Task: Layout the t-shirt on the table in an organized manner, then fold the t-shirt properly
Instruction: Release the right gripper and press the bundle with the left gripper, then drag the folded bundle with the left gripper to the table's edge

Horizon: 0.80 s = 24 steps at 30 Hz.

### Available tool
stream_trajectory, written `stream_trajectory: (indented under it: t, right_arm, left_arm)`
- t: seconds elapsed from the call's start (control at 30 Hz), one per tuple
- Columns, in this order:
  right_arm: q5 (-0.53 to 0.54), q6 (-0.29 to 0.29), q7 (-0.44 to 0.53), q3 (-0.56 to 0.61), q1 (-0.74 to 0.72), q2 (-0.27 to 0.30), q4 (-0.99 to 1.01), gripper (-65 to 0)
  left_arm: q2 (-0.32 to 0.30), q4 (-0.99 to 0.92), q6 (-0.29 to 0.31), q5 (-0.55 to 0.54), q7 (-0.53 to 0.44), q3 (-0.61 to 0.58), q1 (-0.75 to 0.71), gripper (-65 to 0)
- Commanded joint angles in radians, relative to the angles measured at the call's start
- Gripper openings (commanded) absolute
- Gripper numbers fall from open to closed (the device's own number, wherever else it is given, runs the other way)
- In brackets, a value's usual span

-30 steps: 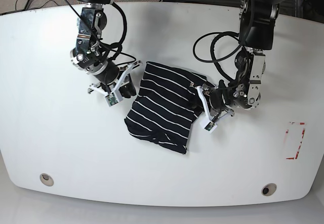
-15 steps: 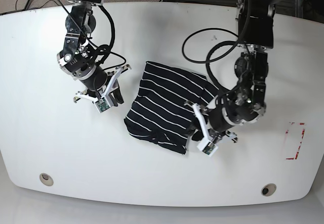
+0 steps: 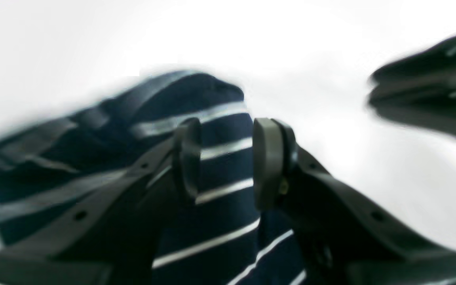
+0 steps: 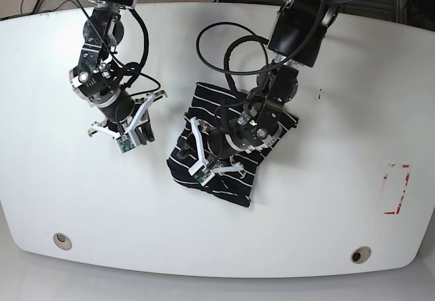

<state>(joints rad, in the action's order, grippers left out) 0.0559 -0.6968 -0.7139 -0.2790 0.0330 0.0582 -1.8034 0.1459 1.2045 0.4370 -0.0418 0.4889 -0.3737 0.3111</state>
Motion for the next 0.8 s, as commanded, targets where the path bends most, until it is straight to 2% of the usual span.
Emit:
stream_trajectory:
  t: [0.0,0.23,0.33,0.5,0.63,0.7,0.77]
  right_arm:
    - [0.019,-0.001,0.024,-0.007,-0.012,0.013,-0.019,-56.3]
    - [0.023,-0.001,0.024,-0.05,-0.012,0.021,-0.019,-56.3]
    - [0.026,-0.001,0.024,-0.067,-0.012,0.021,-0.019,-56.3]
    - [0.023,-0.001,0.024,-0.073,-0.012,0.025,-0.019,-56.3]
    - [0.026,-0.001,0.024,-0.073,-0.012,0.027,-0.02,-56.3]
    - [0.026,-0.001,0.024,-0.073,-0.012,0.027,-0.02,-56.3]
    - [0.023,-0.001,0.024,-0.075,-0.012,0.027,-0.02,-56.3]
  left_arm:
    - [0.008,-0.068,-0.002,-0.007,-0.052,0.003,0.02,-44.0]
    - [0.004,-0.315,0.0,-0.008,-0.134,0.092,0.02,-44.0]
    - [-0.035,-0.38,0.001,-0.008,-0.138,0.126,0.02,-44.0]
    - [-0.108,-0.386,0.004,-0.01,-0.134,0.172,-0.016,-44.0]
    - [-0.205,-0.338,0.01,-0.011,-0.077,0.209,-0.043,-44.0]
    - [-0.245,-0.303,0.03,-0.011,-0.049,0.226,-0.056,-44.0]
    - [-0.292,-0.252,0.076,-0.011,-0.022,0.25,-0.088,-44.0]
